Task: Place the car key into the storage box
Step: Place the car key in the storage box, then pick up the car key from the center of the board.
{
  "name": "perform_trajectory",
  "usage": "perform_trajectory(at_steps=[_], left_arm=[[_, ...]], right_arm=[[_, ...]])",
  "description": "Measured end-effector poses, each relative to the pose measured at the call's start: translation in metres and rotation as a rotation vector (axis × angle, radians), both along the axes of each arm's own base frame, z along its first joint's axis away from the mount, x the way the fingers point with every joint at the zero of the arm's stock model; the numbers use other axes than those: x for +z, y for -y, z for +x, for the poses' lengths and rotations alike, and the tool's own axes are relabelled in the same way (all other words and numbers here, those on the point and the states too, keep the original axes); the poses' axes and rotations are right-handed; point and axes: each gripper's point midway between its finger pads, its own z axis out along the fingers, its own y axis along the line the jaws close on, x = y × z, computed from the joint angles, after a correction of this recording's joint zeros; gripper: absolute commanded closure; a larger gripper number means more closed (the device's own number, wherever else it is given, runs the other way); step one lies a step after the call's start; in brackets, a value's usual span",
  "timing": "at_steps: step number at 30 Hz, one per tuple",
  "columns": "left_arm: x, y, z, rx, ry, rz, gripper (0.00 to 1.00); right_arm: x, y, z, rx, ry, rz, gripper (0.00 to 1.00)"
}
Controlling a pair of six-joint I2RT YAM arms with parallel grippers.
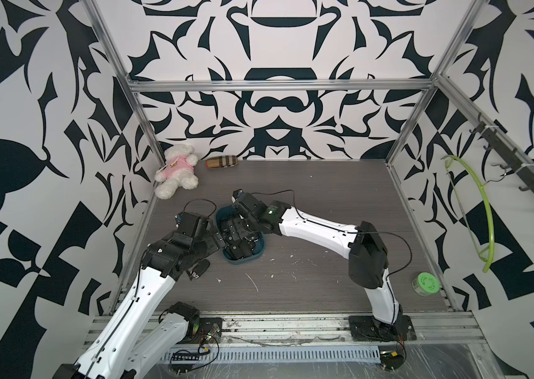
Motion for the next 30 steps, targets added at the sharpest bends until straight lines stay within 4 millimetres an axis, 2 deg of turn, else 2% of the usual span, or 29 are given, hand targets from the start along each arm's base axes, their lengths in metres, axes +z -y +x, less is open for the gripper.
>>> perform_trajectory(at_steps=[4,6,10,13,16,23,27,30], left_arm=[[-0.013,-0.023,0.001,0.108,-0.074,0.023,0.01],[-0.020,-0.035,0.003,0.173,-0.096,-0.007,0.01],[-0.049,-0.051,0.000,0.284,-0.159,-0.103,0.01],[-0.069,-0.047,-0.001,0.296,-0.222,-0.152,0.01],[-0.081,-0.045,0.008,0.305,-0.249,-0.201,0.01],[-0.103,-0.065,0.038,0.382,-0.247,-0.311,0.01],[-0.122,-0.067,0.043,0.377,-0.295,-0.344,0.01],[-0.134,-0.063,0.038,0.360,-0.318,-0.355,0.01]], right_arm=[[0.018,0.004,-0.006,0.013,0.008,0.043,0.09],[0.023,0.005,-0.008,0.019,0.011,0.059,0.00],[0.024,0.011,-0.012,0.026,0.009,0.071,0.00],[0.025,0.013,-0.016,0.034,0.004,0.082,0.00],[0.027,0.015,-0.021,0.046,-0.003,0.096,0.00],[0.032,0.021,-0.032,0.070,-0.016,0.128,0.00],[0.036,0.023,-0.035,0.076,-0.018,0.139,0.00],[0.037,0.023,-0.035,0.078,-0.017,0.144,0.00]])
